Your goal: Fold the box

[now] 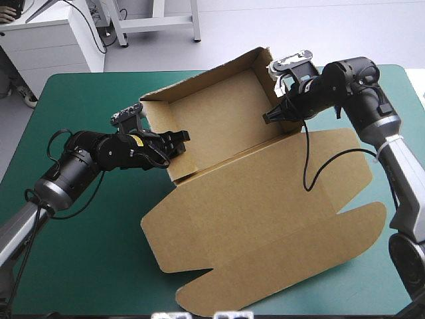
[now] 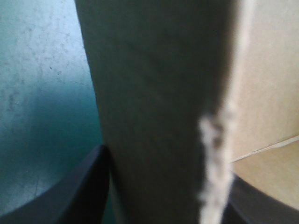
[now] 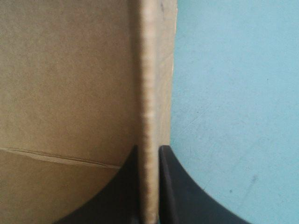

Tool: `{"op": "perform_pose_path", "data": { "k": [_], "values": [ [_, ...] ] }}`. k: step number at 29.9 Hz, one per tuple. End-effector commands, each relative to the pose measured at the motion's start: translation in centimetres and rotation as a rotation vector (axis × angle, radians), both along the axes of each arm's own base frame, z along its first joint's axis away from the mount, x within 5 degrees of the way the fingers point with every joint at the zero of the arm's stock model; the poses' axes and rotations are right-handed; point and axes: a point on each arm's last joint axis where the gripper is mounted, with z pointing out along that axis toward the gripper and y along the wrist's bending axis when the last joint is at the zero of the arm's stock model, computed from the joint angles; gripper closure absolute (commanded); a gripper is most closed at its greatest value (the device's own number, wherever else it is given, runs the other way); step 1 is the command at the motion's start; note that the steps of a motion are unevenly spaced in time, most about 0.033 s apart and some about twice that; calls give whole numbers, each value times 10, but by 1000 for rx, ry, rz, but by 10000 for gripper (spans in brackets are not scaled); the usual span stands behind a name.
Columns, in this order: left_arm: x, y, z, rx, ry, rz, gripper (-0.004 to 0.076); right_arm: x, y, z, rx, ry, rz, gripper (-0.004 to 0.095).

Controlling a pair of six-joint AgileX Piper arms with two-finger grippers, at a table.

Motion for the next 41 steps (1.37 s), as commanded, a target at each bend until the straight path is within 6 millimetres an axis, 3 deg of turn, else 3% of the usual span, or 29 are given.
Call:
{"op": "perform_pose_path", "data": {
  "k": [1, 9, 11, 14, 17, 22, 27, 34, 41],
  "values": [
    [-1, -4, 21, -64, -97, 10, 356, -20, 2, 40, 100, -123, 24, 912],
    [-3, -3, 22, -50, -90, 2, 370, -20, 0, 39, 82, -116, 12, 912],
    [-4, -3, 21, -35, -79, -9, 465, -20, 0, 39, 82, -114, 12, 912],
    [-5, -1, 20, 5, -80, -18, 735, -20, -3, 38, 57, -112, 0, 912],
    [-4, 2, 28, 54, -111, -28, 732, -19, -7, 37, 25, -113, -36, 912],
    [-2, 5, 65, 94, -185, -37, 732, -17, -11, 34, -4, -102, -88, 912],
    [8, 2, 82, 154, -148, -50, 732, -11, -10, 24, -11, -48, -108, 912],
    [40, -13, 69, 288, 0, -133, 732, 3, -9, 1, -43, 51, -179, 912],
    [77, -32, 29, 366, 140, -188, 732, 27, -1, -32, -55, 141, -197, 912]
  ]
}}
